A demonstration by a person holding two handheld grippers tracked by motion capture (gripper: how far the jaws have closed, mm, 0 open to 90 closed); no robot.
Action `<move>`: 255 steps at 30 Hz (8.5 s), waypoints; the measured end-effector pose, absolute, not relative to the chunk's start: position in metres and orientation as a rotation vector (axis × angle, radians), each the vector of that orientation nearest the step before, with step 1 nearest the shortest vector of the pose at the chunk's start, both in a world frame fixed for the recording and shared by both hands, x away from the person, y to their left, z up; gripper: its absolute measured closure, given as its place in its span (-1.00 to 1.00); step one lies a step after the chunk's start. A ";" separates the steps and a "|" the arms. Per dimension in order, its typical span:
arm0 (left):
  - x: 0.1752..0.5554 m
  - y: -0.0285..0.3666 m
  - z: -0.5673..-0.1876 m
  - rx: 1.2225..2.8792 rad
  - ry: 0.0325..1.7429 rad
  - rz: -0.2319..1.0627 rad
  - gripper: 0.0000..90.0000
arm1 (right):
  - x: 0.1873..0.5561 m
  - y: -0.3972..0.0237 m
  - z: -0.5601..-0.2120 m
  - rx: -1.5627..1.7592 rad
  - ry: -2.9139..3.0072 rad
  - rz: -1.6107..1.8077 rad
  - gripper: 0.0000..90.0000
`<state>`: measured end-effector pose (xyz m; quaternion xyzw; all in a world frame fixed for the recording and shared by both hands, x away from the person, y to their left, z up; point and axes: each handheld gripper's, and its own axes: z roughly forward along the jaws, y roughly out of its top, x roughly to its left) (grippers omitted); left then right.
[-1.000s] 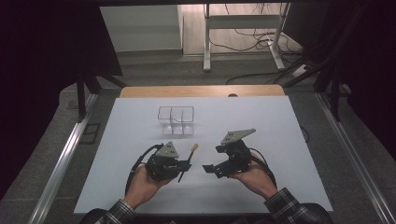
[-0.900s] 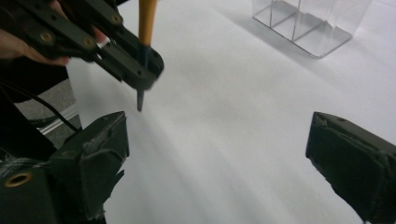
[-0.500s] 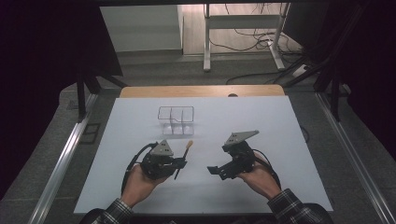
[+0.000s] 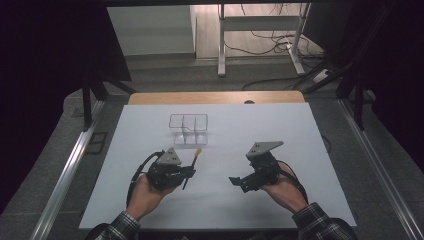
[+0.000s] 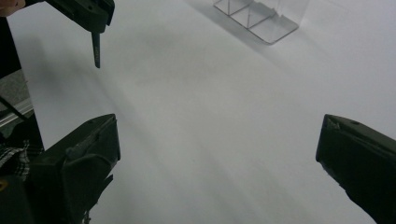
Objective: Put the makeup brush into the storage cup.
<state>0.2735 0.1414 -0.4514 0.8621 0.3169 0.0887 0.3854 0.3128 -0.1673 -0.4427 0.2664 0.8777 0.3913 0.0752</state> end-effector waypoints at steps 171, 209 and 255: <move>0.425 0.198 -0.406 1.833 1.081 0.483 0.85 | 0.286 -0.296 -0.453 1.154 2.460 0.973 -1.00; 0.437 0.188 -0.441 1.871 1.114 0.492 0.85 | 0.286 -0.295 -0.454 1.144 2.479 0.956 -0.98; 0.434 0.173 -0.449 2.014 1.088 0.413 -1.00 | 0.286 -0.295 -0.454 1.145 2.488 0.964 -1.00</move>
